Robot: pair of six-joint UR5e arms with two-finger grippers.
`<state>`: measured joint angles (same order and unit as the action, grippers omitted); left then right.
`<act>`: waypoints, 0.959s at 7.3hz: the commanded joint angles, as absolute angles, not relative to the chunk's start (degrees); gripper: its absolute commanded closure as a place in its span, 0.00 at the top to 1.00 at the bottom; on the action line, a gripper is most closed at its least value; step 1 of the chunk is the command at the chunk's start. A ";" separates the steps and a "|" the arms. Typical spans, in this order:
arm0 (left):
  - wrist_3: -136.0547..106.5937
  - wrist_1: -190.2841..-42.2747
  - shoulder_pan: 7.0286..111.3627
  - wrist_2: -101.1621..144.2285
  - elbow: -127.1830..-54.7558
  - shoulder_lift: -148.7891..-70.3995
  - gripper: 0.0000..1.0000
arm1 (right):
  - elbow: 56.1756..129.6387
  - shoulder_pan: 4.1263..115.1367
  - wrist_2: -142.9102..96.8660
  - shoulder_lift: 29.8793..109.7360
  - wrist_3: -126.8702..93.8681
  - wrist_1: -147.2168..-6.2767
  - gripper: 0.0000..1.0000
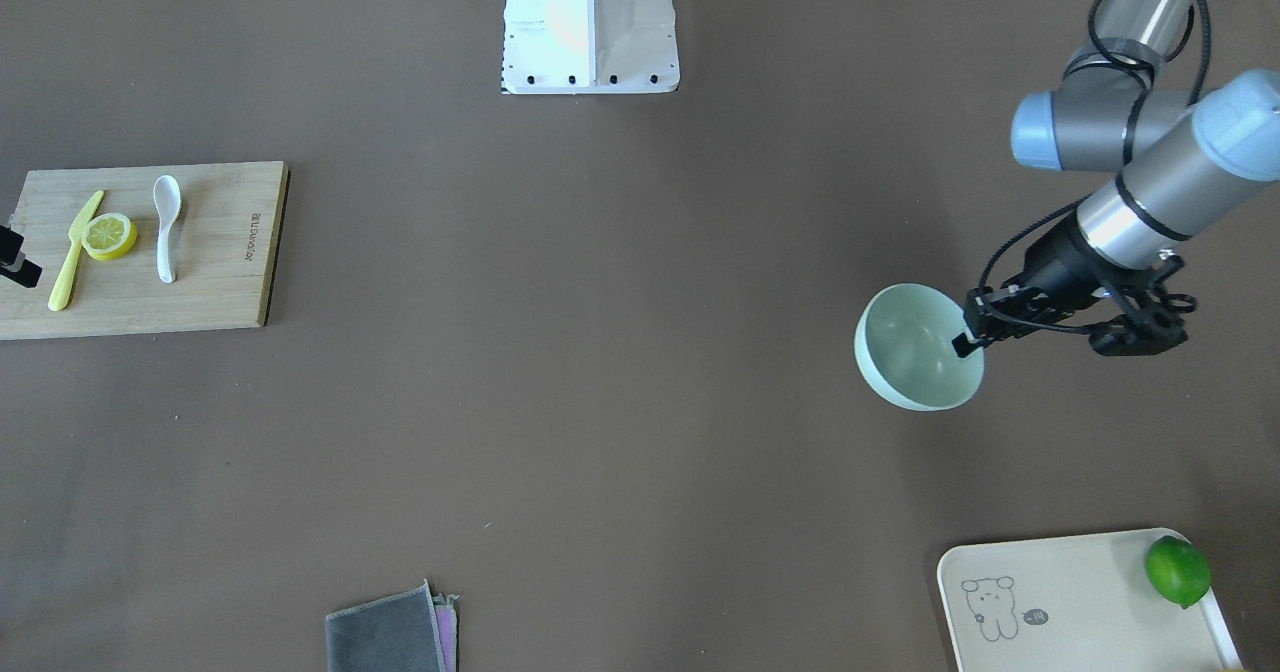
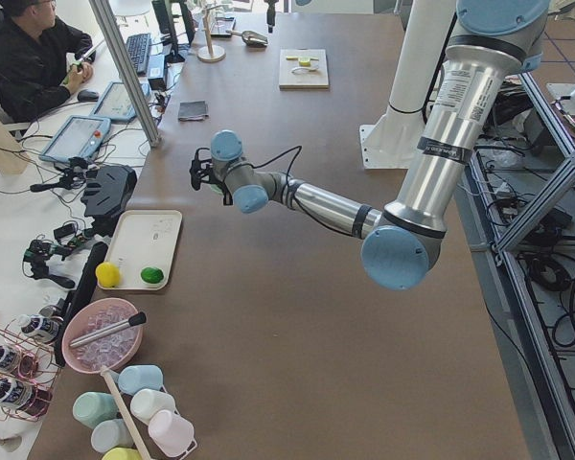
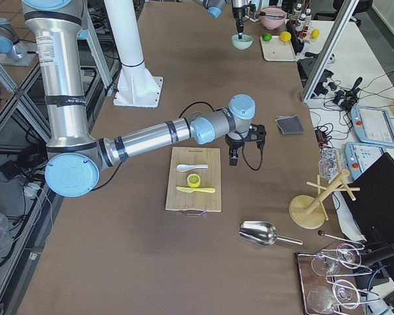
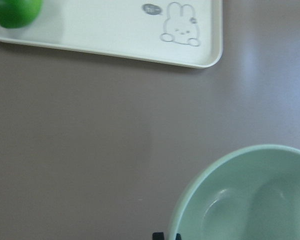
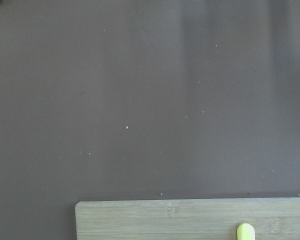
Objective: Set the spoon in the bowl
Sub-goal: 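Carry the bowl to table centre with left gripper while right arm approaches board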
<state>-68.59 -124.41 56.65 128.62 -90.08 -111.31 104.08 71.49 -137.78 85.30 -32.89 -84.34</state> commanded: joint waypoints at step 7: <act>-82.71 -108.19 31.64 99.07 -87.75 -129.62 0.00 | 106.69 60.30 -134.82 89.30 -35.94 -84.11 1.00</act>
